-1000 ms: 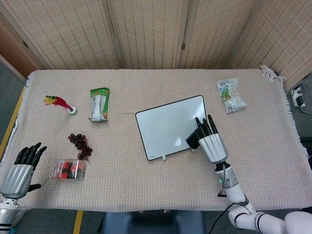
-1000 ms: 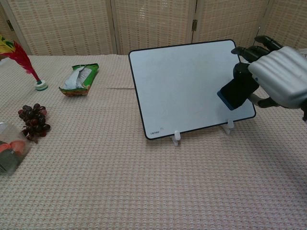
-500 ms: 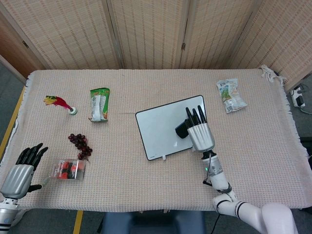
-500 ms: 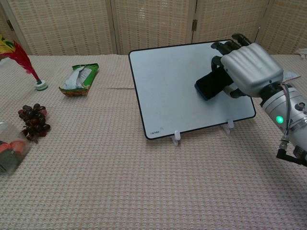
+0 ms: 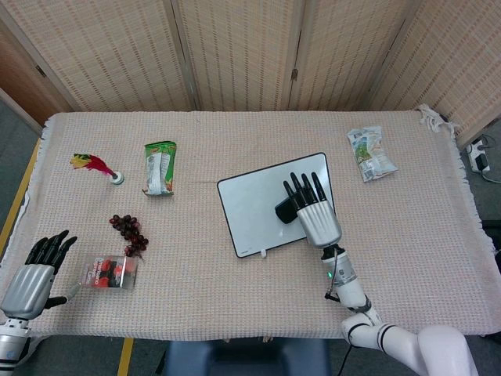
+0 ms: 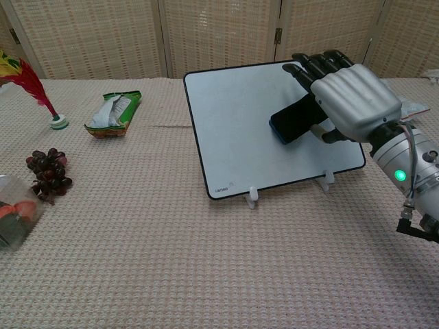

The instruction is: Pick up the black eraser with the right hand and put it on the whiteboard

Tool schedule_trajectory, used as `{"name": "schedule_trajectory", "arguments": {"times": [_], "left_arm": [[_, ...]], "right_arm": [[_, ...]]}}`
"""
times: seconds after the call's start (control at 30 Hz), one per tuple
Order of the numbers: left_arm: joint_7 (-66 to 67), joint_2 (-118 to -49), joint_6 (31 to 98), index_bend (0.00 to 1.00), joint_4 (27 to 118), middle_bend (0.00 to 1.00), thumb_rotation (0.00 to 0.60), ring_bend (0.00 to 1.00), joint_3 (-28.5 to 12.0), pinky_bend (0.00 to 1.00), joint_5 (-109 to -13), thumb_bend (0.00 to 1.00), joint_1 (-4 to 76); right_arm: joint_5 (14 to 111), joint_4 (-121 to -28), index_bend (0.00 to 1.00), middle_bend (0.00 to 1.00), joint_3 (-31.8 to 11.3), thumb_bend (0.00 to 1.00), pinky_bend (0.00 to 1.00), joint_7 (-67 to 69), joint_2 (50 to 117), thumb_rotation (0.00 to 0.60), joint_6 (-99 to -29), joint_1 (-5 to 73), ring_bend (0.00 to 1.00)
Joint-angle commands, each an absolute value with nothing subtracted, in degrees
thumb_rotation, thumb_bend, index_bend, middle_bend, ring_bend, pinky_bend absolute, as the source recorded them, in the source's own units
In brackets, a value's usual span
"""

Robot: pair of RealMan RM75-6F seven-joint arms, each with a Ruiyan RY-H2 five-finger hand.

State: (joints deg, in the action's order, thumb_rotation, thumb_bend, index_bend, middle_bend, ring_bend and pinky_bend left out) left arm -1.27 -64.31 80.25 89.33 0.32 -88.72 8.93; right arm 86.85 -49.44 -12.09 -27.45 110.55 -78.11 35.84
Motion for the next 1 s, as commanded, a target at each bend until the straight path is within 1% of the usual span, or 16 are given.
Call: {"name": "schedule_trajectory", "arguments": {"times": [0.03,0.2,0.3,0.43,0.47,0.53,0.63,0.77,0.93,1.0], "left_arm": [[-1.07,-64.37,80.22,0.0,89.32,0.0,0.6,0.0,0.32,0.0,-88.7,0.28,8.95],[-1.42,-64.26,80.54,0.0,89.21,0.0,0.6,0.0,0.35,0.0,-88.84,0.28,8.84],[-1.8,-64.2,80.84,0.0,89.11,0.0,0.6,0.0,0.28,0.0,-88.87,0.28,8.75],[-1.25,-64.43,81.47,0.0,89.06,0.0,0.6,0.0,0.32,0.0,-89.3,0.28,8.58],[-0.83,-64.56,81.89,0.0,89.1,0.0,0.6,0.0,0.35,0.0,-89.58,0.28,8.45],[-0.16,-64.88,82.84,0.0,89.12,0.0,0.6,0.0,0.44,0.0,-90.29,0.28,8.17],[1.01,-65.27,84.05,0.0,89.17,0.0,0.6,0.0,0.67,0.0,-91.2,0.28,7.71],[2.45,-65.65,84.82,0.0,89.23,0.0,0.6,0.0,0.78,0.0,-91.65,0.28,7.34],[3.89,-66.18,84.7,0.0,89.1,0.0,0.6,0.0,0.53,0.0,-91.14,0.28,7.29],[4.29,-66.36,84.61,0.0,89.03,0.0,0.6,0.0,0.48,0.0,-91.1,0.28,7.33]], "right_arm": [[86.65,-50.72,0.0,0.0,-11.8,0.37,0.0,-28.16,109.8,0.6,-78.07,35.57,0.02],[86.88,-54.73,0.0,0.0,-10.7,0.37,0.0,-29.12,107.63,0.6,-78.83,34.28,0.03],[87.99,-61.25,0.0,0.0,-8.53,0.37,0.0,-30.45,103.72,0.6,-81.37,31.37,0.02],[89.81,-74.83,0.0,0.0,-3.69,0.37,0.0,-31.82,95.17,0.6,-85.89,25.22,0.01],[89.68,-79.2,0.0,0.0,-2.0,0.37,0.0,-32.91,92.17,0.6,-86.87,23.05,0.0],[87.91,-86.57,0.0,0.0,0.86,0.37,0.0,-35.05,86.92,0.6,-87.51,19.3,0.0],[83.98,-94.88,0.0,0.0,4.34,0.37,0.0,-36.74,79.93,0.6,-86.91,15.12,0.0],[82.45,-97.15,0.0,0.0,6.56,0.37,0.0,-32.1,74.89,0.6,-87.55,11.59,0.0],[83.39,-95.52,0.0,0.0,7.13,0.37,0.0,-24.03,72.26,0.6,-89.74,8.24,0.0],[84.76,-95.37,0.0,0.0,7.1,0.37,0.0,-23.29,71.58,0.6,-90.3,7.88,0.0]]}}
